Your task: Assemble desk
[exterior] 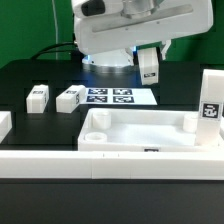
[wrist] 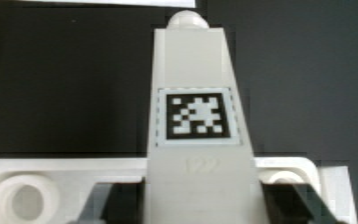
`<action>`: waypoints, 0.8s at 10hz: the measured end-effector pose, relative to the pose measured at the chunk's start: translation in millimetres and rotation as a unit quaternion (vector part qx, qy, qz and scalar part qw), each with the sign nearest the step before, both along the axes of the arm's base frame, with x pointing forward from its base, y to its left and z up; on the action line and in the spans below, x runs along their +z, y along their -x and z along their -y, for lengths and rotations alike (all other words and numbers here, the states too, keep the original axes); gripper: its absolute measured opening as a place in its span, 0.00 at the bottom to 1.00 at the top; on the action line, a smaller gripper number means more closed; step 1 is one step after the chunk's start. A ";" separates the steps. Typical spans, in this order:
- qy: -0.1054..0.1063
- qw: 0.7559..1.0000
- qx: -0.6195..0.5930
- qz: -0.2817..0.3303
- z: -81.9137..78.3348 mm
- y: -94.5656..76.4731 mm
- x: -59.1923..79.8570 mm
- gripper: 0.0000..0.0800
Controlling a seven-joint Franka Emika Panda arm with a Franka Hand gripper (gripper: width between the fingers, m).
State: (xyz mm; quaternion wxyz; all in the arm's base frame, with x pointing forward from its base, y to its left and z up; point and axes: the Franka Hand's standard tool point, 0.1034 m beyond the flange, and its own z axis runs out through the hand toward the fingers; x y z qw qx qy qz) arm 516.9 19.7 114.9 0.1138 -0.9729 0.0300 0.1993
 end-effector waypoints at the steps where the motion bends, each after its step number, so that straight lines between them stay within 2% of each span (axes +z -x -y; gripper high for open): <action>1: 0.010 0.999 -0.007 0.037 3.2 -2.0 0.3 0.36; 2: 0.013 0.998 -0.005 0.058 6.7 -3.9 4.1 0.36; 3: 0.018 0.995 -0.004 0.099 15.7 -19.6 17.8 0.36; 5: 0.028 0.989 -0.011 0.145 23.6 -34.8 33.6 0.36; 6: 0.037 0.982 -0.017 0.185 27.2 -47.9 41.6 0.36; 8: 0.057 0.967 -0.028 0.246 31.1 -46.1 35.2 0.36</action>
Offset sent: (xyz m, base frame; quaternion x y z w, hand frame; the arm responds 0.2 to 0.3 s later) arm 0.0223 -0.0188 0.0319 -0.0089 0.1814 -0.0302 0.9829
